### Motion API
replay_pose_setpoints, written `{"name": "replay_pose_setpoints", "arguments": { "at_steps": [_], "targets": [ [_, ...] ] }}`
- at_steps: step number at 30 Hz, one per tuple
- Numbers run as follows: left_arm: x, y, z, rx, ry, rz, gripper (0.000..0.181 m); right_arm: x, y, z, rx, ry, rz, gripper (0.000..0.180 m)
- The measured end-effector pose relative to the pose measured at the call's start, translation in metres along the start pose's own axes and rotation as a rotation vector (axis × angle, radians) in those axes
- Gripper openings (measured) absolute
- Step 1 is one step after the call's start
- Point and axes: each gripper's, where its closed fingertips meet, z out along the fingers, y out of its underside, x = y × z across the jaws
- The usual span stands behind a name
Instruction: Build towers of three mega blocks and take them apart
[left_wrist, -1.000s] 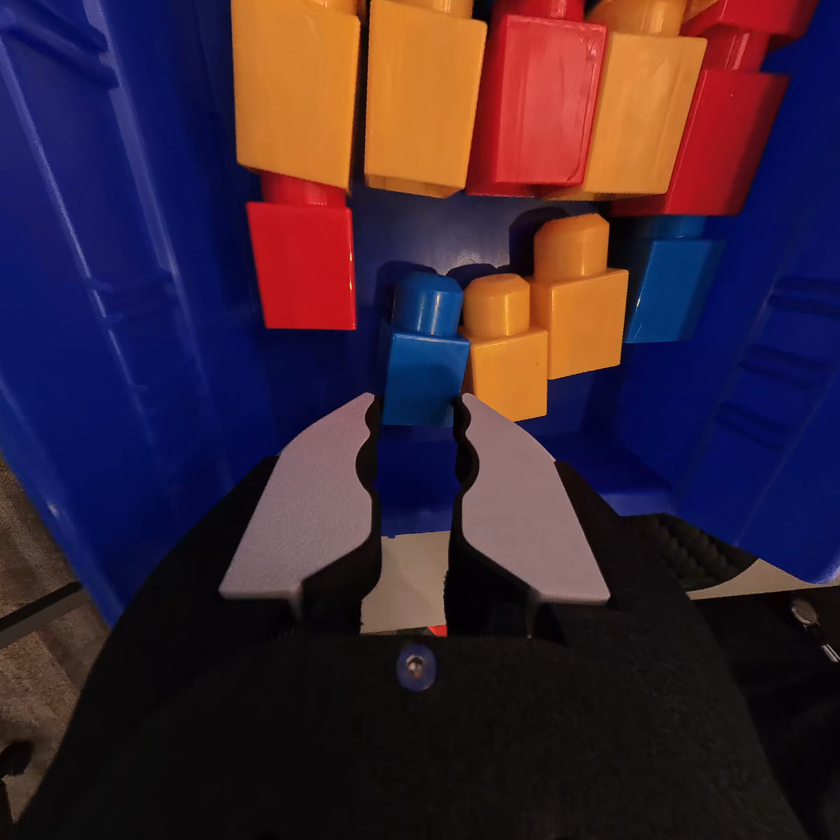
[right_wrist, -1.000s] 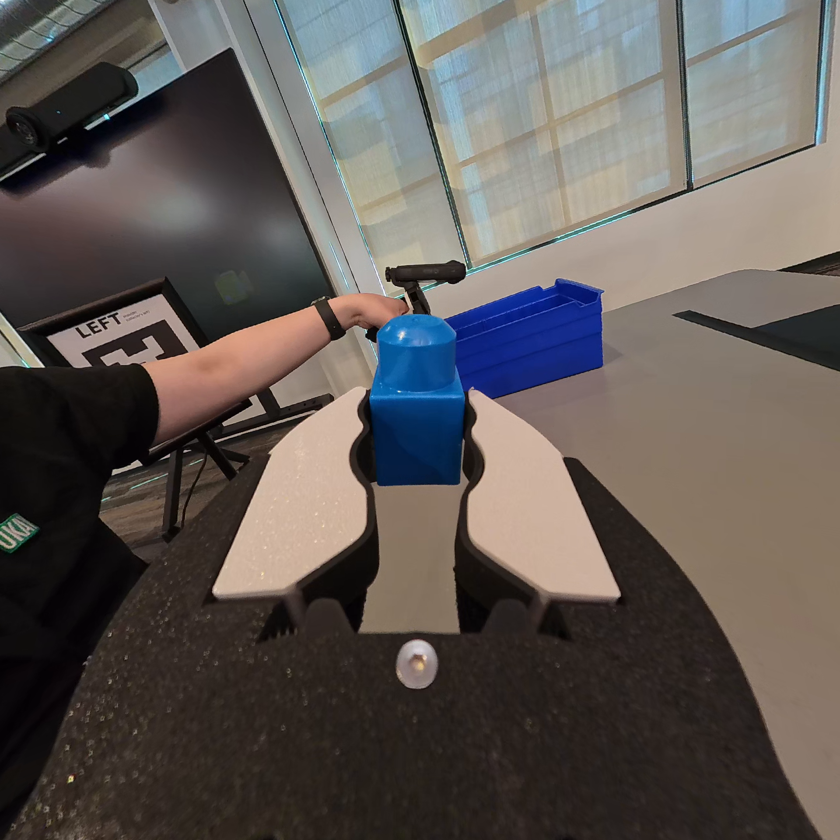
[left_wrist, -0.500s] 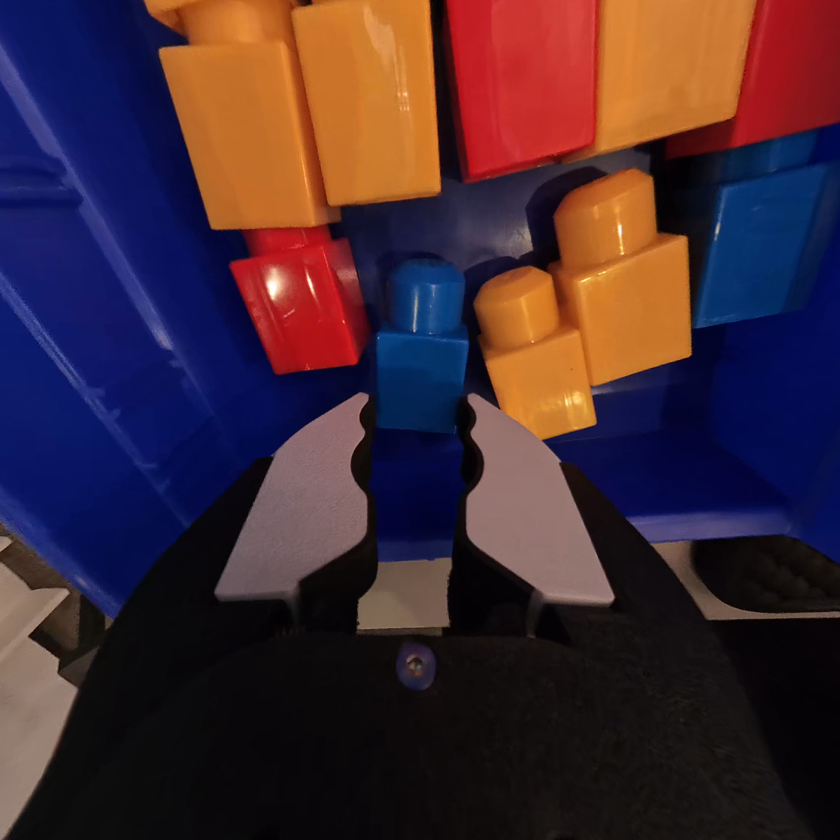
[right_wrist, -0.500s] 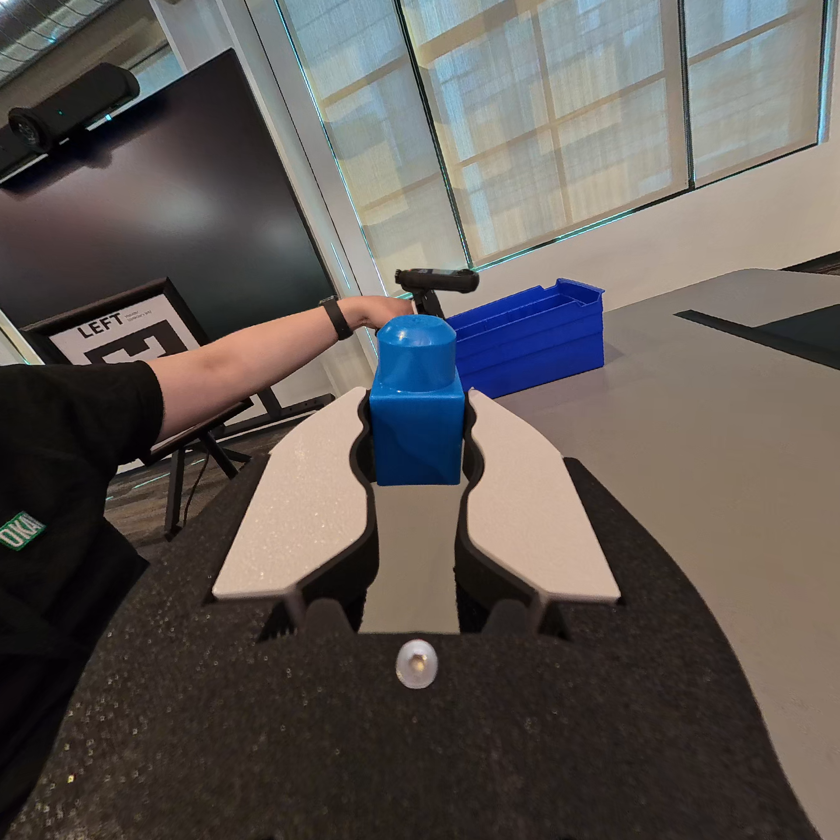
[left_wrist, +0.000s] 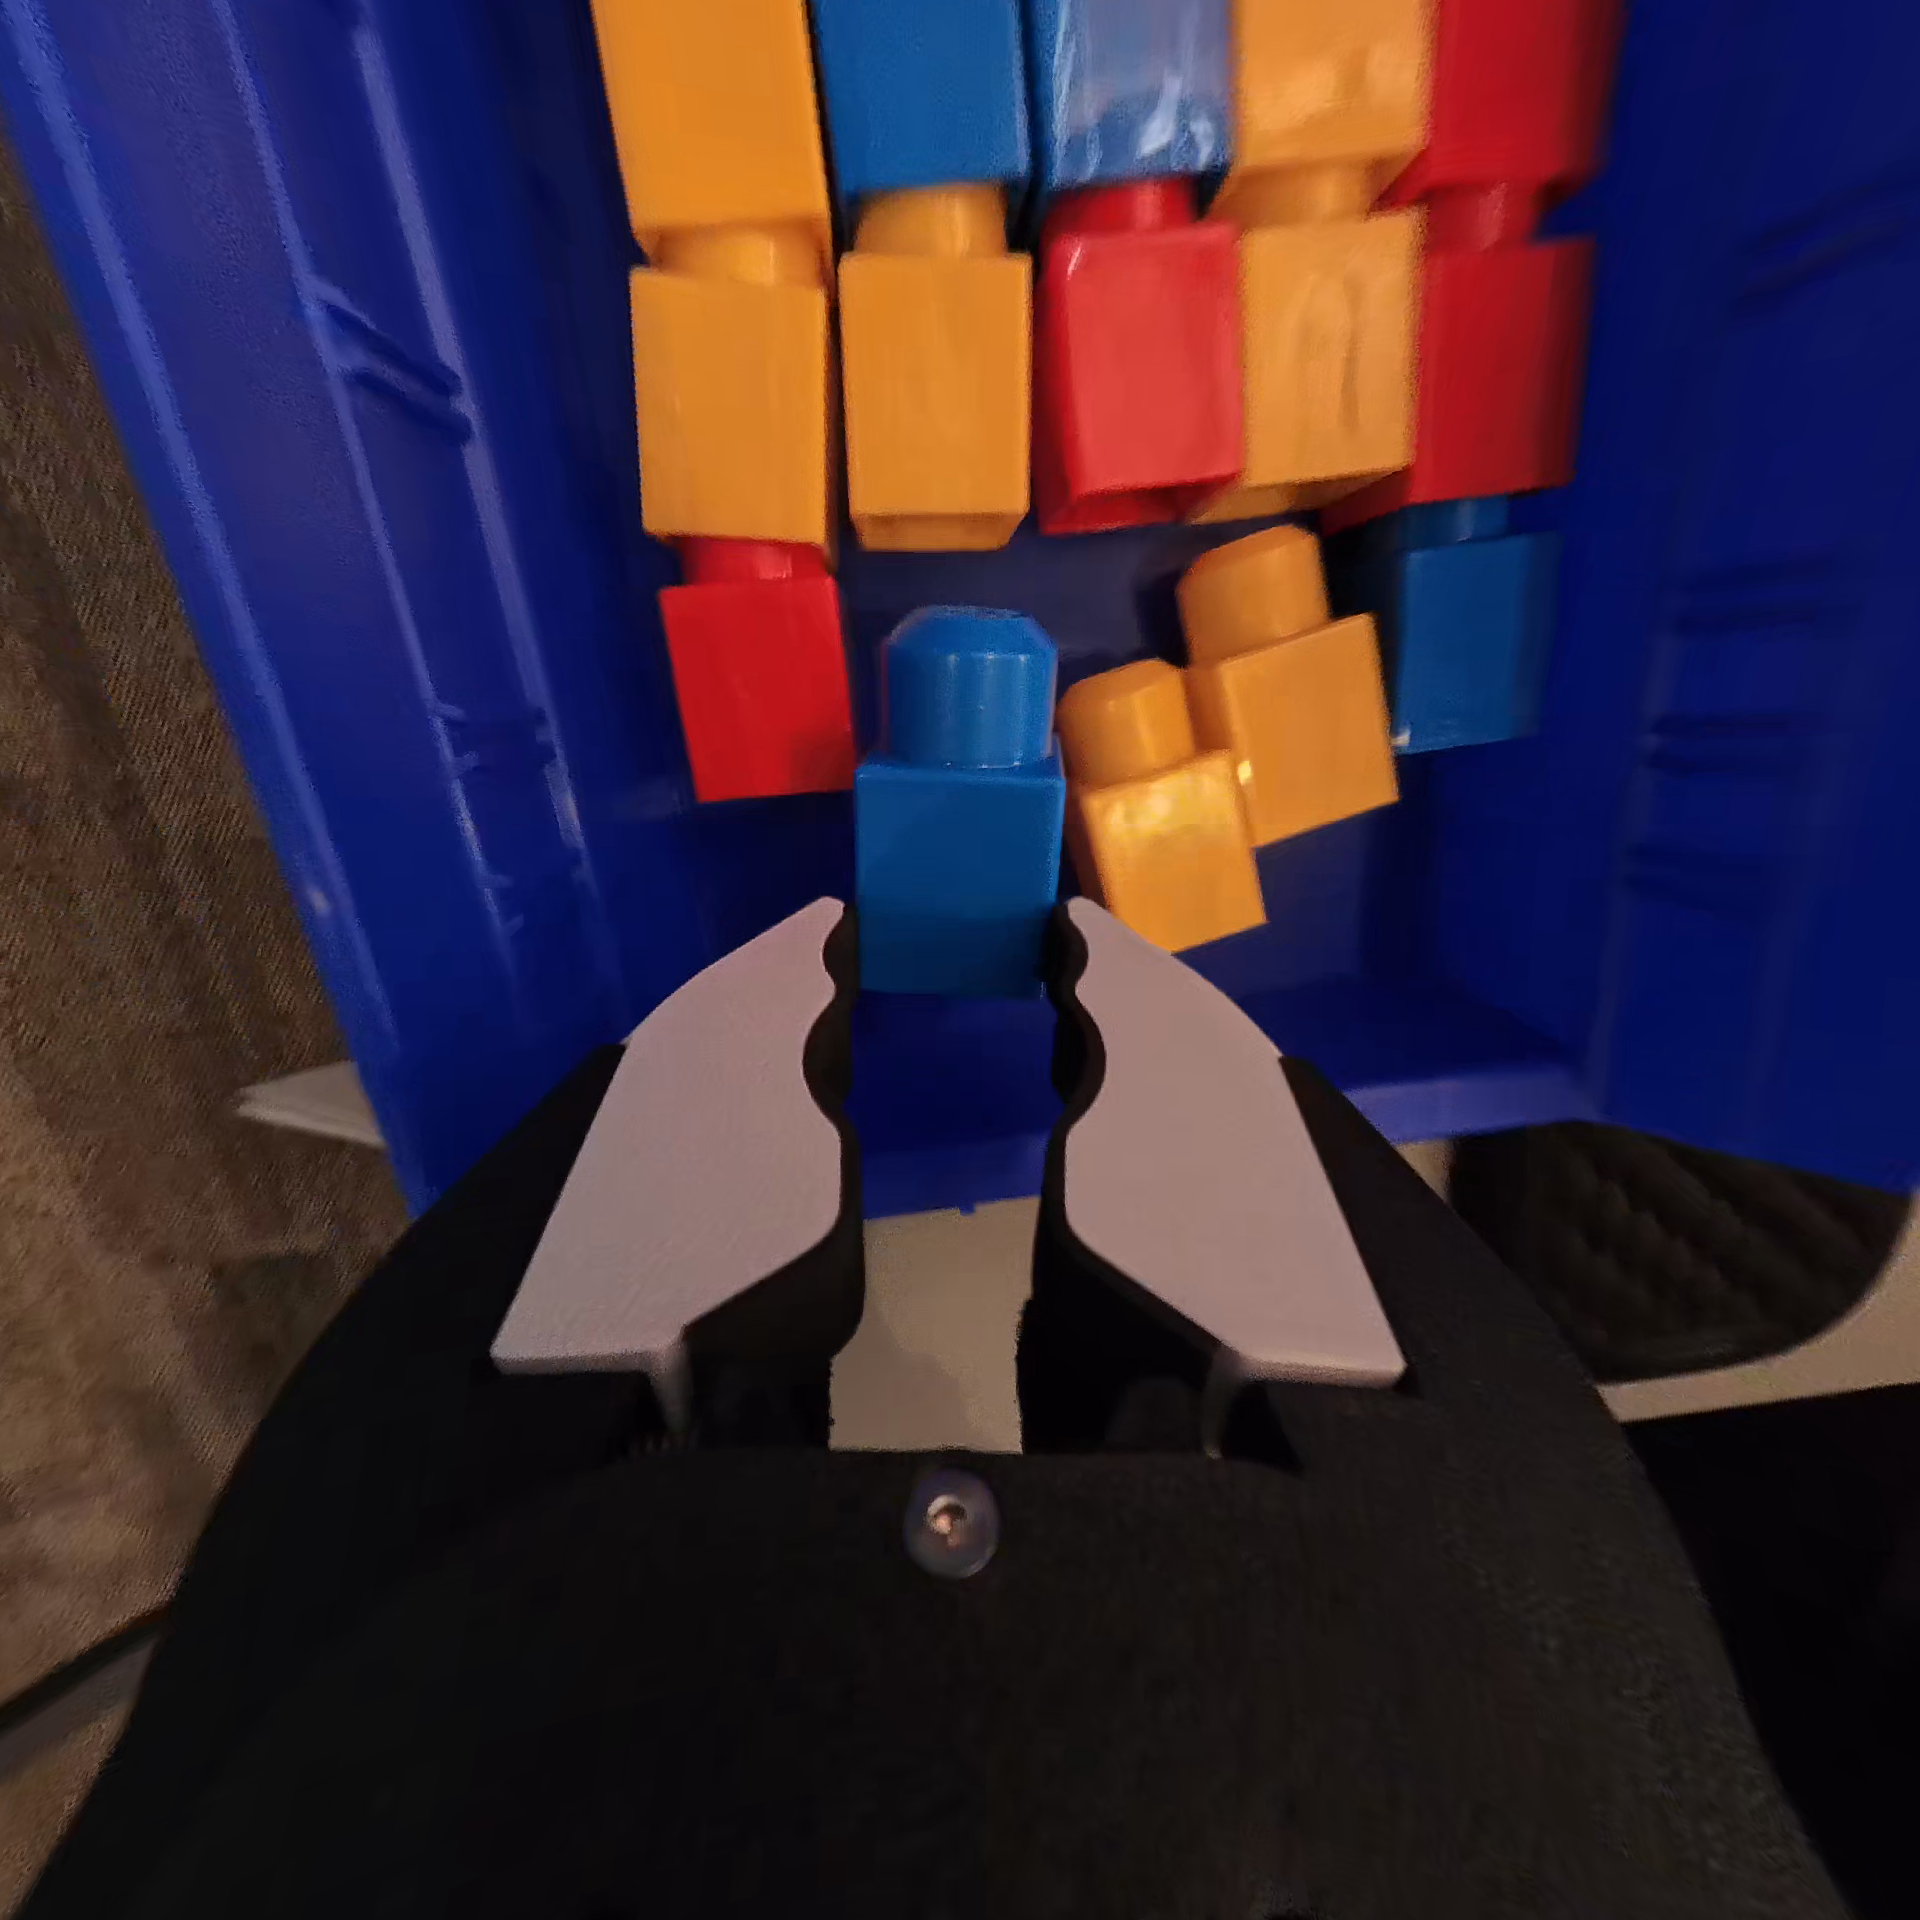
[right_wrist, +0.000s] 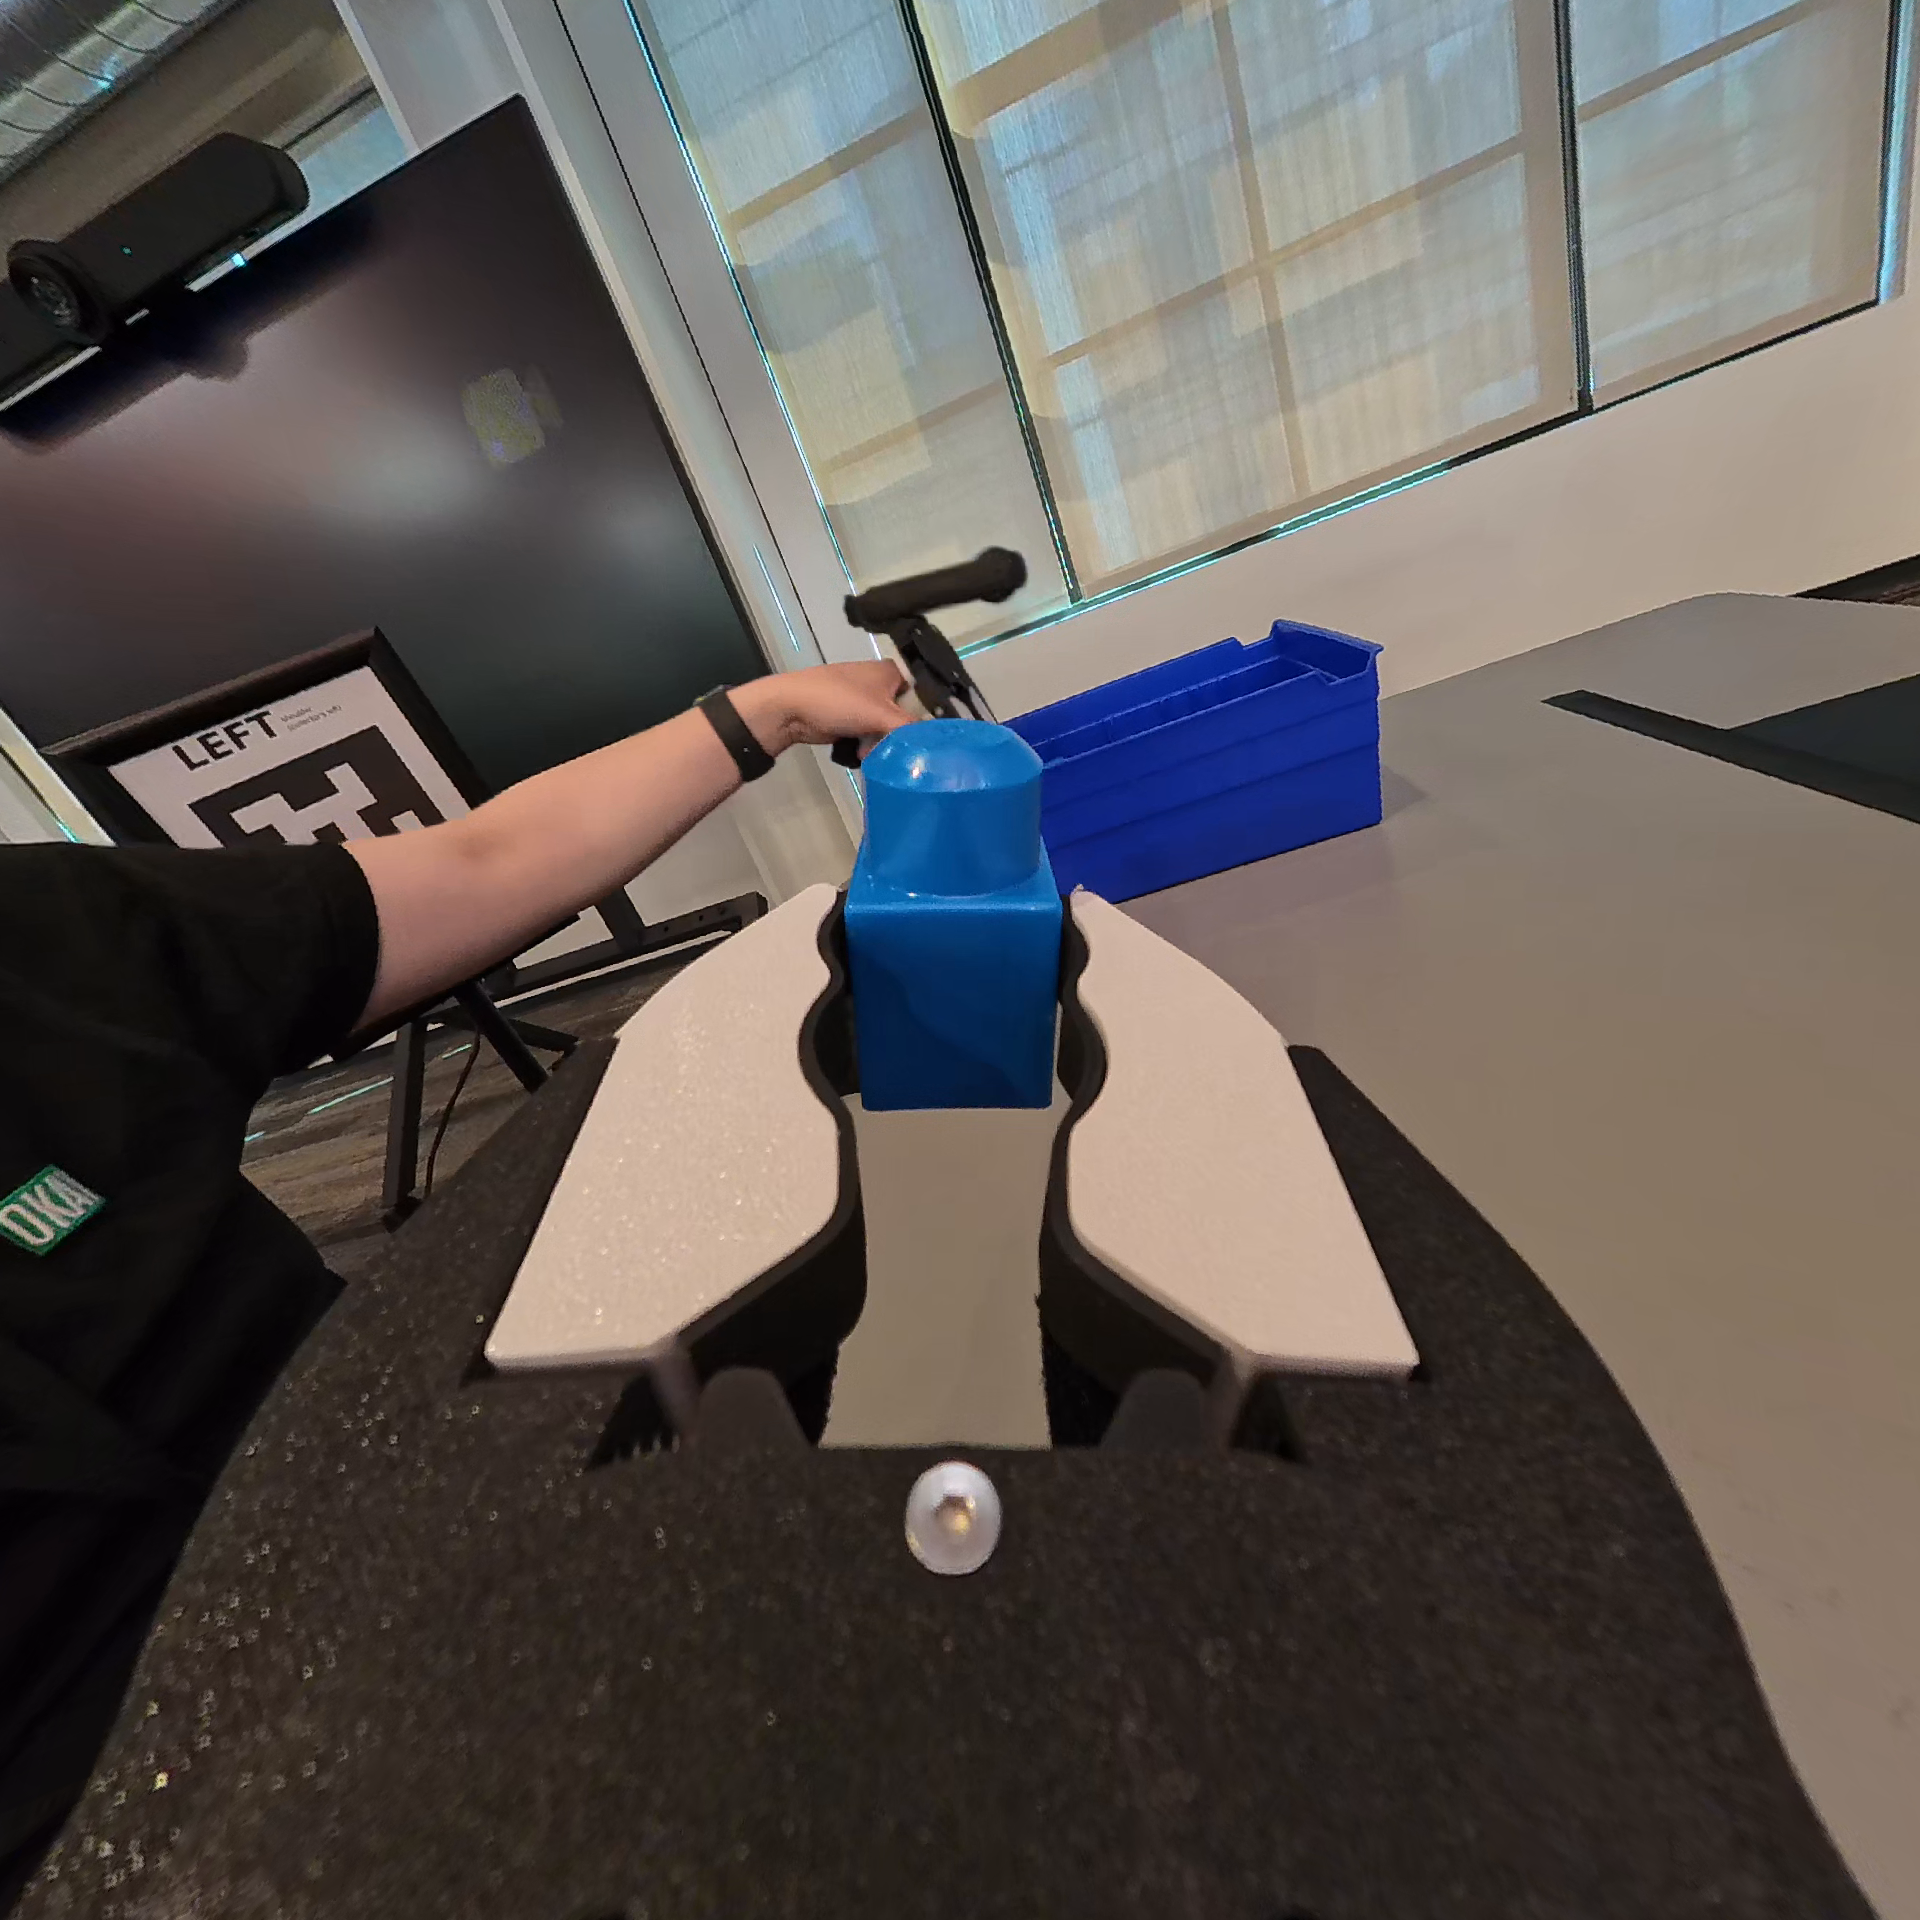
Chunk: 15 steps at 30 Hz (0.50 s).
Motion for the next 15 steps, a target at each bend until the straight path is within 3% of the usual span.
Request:
{"name": "replay_pose_setpoints", "arguments": {
  "at_steps": [6, 10, 15],
  "targets": [
    [0.055, -0.044, -0.071, 0.383, 0.198, 0.053, 0.035, 0.0, 0.005, 0.005, -0.023, -0.004, 0.0, 0.036],
    [0.145, -0.072, -0.114, 0.638, 0.441, 0.198, 0.035, -0.005, 0.009, 0.009, -0.048, -0.02, -0.016, 0.036],
    [0.279, -0.09, -0.139, 0.855, 0.733, 0.361, 0.035, -0.01, 0.013, 0.014, -0.07, -0.034, -0.035, 0.036]
  ]
}}
